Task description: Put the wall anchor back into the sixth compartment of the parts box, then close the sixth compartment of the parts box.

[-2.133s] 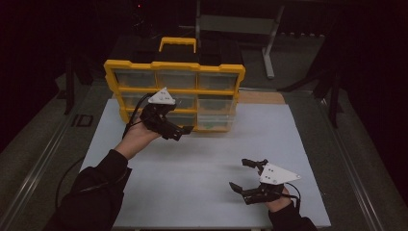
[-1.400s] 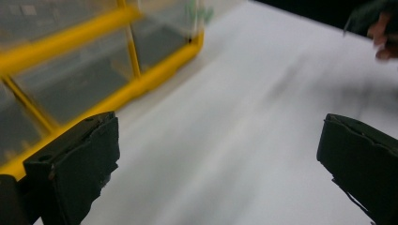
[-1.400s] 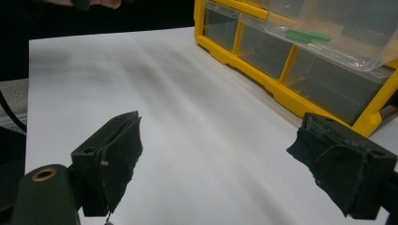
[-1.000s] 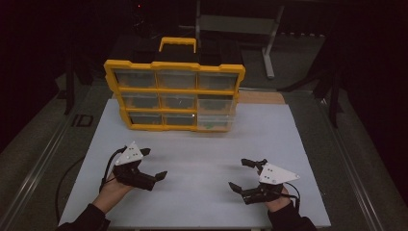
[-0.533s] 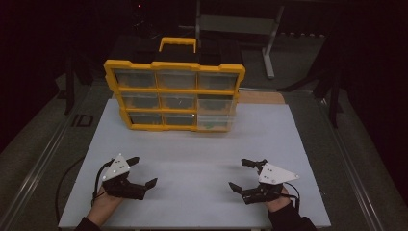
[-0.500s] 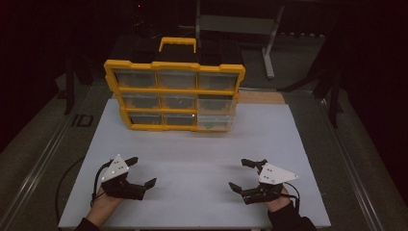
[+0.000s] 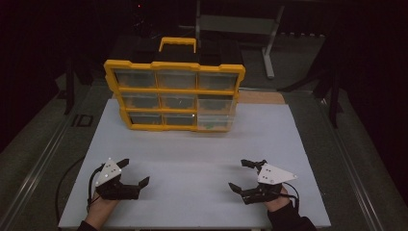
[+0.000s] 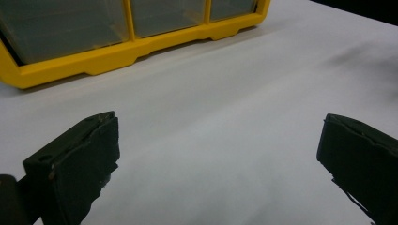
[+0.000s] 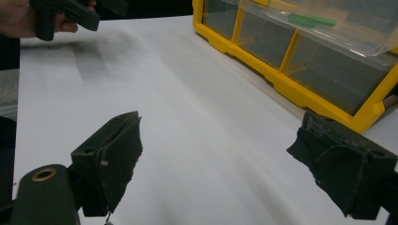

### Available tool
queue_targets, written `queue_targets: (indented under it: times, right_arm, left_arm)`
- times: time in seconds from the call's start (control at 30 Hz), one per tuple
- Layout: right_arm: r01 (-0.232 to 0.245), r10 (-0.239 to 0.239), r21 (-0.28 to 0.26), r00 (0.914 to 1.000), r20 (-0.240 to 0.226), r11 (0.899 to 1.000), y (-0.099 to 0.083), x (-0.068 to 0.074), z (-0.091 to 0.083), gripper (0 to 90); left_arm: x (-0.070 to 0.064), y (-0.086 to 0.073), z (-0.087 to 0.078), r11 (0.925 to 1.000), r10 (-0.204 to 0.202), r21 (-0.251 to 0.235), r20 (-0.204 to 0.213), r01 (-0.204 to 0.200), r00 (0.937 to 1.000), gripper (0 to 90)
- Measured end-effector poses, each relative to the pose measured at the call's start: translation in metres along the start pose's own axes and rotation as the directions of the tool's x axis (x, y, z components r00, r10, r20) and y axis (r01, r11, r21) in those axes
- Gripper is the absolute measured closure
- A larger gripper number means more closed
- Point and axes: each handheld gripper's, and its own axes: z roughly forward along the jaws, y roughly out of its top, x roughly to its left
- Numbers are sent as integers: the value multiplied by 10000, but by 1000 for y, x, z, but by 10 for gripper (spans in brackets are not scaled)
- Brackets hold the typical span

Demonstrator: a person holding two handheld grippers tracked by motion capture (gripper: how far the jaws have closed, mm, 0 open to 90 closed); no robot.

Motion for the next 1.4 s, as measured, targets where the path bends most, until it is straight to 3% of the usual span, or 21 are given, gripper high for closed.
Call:
queue_targets:
  times: [0.53,0.87,1.1,1.27,1.4]
  right_arm:
    - [-130,141,-402,9996,256,9991,10,1,-10,133]
    - [-42,87,-811,9984,560,9967,34,5,-21,101]
    - [16,98,-1089,9946,1037,9940,61,6,-26,87]
    - [221,4,-1224,9835,1811,9922,79,5,-24,83]
    - [219,84,-1388,9768,2140,9901,82,3,-15,84]
  left_arm:
    - [-4,0,0,9994,-14,-347,40,15,10000,0]
    - [-5,0,0,9991,-23,-433,19,24,10000,0]
    - [-6,0,0,9989,-22,-465,9,22,10000,0]
    - [-5,0,0,9985,-42,-549,7,42,10000,0]
    - [-5,-1,0,9986,-56,-527,48,58,10000,0]
